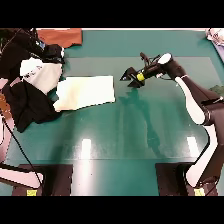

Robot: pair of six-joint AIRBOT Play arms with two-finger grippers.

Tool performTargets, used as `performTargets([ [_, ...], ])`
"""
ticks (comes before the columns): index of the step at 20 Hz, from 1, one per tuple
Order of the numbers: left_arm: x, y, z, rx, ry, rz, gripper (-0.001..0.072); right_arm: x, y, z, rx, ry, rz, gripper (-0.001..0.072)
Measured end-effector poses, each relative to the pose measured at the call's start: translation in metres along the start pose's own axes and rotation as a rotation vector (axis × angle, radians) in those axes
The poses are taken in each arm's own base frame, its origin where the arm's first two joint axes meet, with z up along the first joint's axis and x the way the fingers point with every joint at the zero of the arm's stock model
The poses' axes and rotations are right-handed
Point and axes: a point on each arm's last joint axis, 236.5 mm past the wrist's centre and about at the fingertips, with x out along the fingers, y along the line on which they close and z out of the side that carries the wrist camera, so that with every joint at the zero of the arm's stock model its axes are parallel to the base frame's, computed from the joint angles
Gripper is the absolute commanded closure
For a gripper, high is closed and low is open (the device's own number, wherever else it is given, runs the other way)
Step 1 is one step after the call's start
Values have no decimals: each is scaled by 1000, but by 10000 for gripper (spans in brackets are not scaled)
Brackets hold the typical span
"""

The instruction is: Fold the shirts.

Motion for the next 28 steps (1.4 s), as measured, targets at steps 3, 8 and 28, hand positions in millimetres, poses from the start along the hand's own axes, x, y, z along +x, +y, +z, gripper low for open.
performTargets([
  [3,-3,-2,0,0,-4,-2,571,34,5,-11,-9,20,68,9],
  [8,-7,-4,-2,0,-2,-3,571,100,44,-19,-84,4,157,592],
  [28,-19,-50,-18,-36,58,-185,571,-419,-25,62,126,-789,-345,698],
])
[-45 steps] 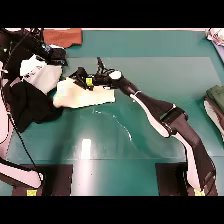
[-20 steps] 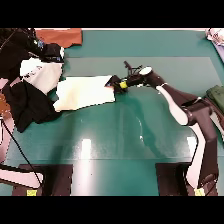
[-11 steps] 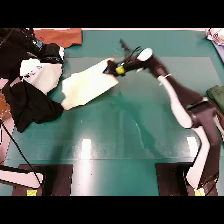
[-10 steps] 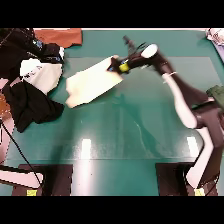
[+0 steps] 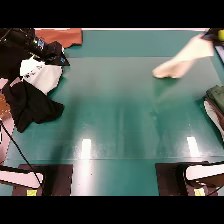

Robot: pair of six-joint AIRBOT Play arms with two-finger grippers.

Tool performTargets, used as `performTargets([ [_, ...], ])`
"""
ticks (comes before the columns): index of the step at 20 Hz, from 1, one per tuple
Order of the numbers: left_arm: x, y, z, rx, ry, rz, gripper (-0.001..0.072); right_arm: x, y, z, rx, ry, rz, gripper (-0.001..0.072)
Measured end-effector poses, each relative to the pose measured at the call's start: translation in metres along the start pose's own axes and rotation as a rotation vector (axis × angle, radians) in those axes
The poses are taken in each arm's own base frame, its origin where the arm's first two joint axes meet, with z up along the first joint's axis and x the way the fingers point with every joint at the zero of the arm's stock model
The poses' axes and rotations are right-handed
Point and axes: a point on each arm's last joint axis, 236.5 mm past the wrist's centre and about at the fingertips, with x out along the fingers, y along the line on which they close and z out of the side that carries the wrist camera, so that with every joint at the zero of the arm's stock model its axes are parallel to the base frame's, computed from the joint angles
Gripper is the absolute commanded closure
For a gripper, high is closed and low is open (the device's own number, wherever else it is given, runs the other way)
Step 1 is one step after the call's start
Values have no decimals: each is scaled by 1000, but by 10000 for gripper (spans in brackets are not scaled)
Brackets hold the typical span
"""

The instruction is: Fold the shirts.

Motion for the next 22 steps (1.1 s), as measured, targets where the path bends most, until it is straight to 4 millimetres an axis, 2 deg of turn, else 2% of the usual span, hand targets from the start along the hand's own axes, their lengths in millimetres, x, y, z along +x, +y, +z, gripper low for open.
performTargets([
  [2,0,-4,-1,-4,3,-15,571,-31,-46,21,61,-48,-67,698],
  [4,0,-6,-1,-6,5,-24,572,-57,-82,35,107,-89,-110,698],
  [9,0,-8,-4,-19,17,-33,572,-102,-140,59,170,-185,-160,698],
  [12,0,-9,-8,-24,33,-35,571,-122,-165,69,198,-234,-187,698],
  [15,0,-9,-10,-26,43,-38,571,-136,-184,65,224,-228,-214,698],
  [22,0,-9,-12,-28,51,-38,571,-181,-204,58,252,-268,-273,698],
])
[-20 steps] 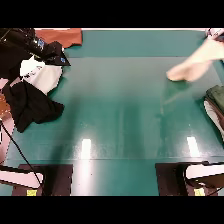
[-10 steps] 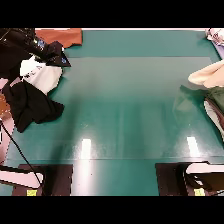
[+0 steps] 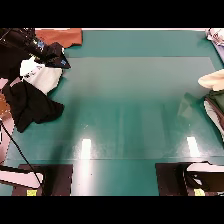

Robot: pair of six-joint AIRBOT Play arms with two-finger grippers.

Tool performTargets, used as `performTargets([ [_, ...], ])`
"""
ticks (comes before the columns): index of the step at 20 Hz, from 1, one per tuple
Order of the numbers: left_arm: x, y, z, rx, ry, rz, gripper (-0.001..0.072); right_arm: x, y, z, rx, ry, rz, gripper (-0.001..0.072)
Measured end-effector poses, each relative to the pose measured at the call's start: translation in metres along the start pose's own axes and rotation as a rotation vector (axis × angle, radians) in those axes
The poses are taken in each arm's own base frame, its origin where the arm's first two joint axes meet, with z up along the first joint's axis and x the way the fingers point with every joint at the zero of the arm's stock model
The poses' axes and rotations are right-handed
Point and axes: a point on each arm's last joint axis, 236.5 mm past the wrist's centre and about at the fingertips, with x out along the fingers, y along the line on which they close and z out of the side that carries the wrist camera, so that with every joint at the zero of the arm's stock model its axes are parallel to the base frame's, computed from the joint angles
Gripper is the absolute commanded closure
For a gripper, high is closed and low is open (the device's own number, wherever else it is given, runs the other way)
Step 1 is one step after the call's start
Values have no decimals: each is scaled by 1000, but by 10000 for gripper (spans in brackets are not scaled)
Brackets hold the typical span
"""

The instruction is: Fold the shirts.

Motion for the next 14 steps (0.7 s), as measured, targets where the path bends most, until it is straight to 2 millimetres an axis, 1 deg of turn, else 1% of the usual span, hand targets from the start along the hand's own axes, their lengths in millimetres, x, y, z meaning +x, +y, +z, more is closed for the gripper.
performTargets([
  [4,0,0,-1,1,3,0,572,-14,-25,4,-8,-10,-41,698],
  [6,0,0,-1,2,4,0,571,-15,-41,3,0,-1,-62,698],
  [7,0,0,-1,2,5,-2,571,-12,-53,0,10,12,-83,697],
  [9,0,-2,-2,3,8,-8,571,-3,-80,-13,37,62,-142,697],
  [12,0,-4,-3,4,11,-18,571,12,-131,-47,92,178,-271,696],
  [14,0,-7,-3,5,15,-28,572,16,-165,-68,131,240,-375,696],
])
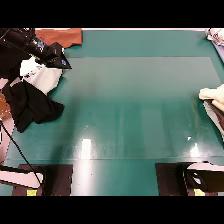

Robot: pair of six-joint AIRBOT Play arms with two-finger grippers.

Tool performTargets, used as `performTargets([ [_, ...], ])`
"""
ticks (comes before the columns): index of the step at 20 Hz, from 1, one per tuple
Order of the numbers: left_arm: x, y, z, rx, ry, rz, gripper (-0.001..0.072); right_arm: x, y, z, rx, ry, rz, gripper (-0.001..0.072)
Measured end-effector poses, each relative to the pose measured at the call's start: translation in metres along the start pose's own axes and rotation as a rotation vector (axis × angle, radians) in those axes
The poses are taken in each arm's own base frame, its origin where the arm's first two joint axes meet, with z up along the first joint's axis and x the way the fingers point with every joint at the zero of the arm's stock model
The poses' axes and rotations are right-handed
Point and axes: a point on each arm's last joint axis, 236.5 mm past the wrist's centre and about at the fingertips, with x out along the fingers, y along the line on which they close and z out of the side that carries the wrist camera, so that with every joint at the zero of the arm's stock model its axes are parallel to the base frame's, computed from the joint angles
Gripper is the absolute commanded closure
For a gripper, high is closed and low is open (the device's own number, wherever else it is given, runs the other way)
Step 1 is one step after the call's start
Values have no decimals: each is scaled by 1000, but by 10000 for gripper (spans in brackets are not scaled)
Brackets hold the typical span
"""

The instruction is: Fold the shirts.

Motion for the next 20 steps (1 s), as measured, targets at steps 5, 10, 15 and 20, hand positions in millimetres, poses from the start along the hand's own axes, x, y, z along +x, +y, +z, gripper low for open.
performTargets([
  [5,0,-5,-1,3,4,-22,571,18,-74,-22,111,78,-228,120],
  [10,0,-12,-1,6,3,-51,571,-10,-102,-10,170,21,-330,114],
  [15,-4,-17,8,26,-46,-60,683,-65,-5,44,80,-205,21,641],
  [20,-40,-30,12,128,-199,-3,683,-130,138,5,-279,-279,511,694],
])
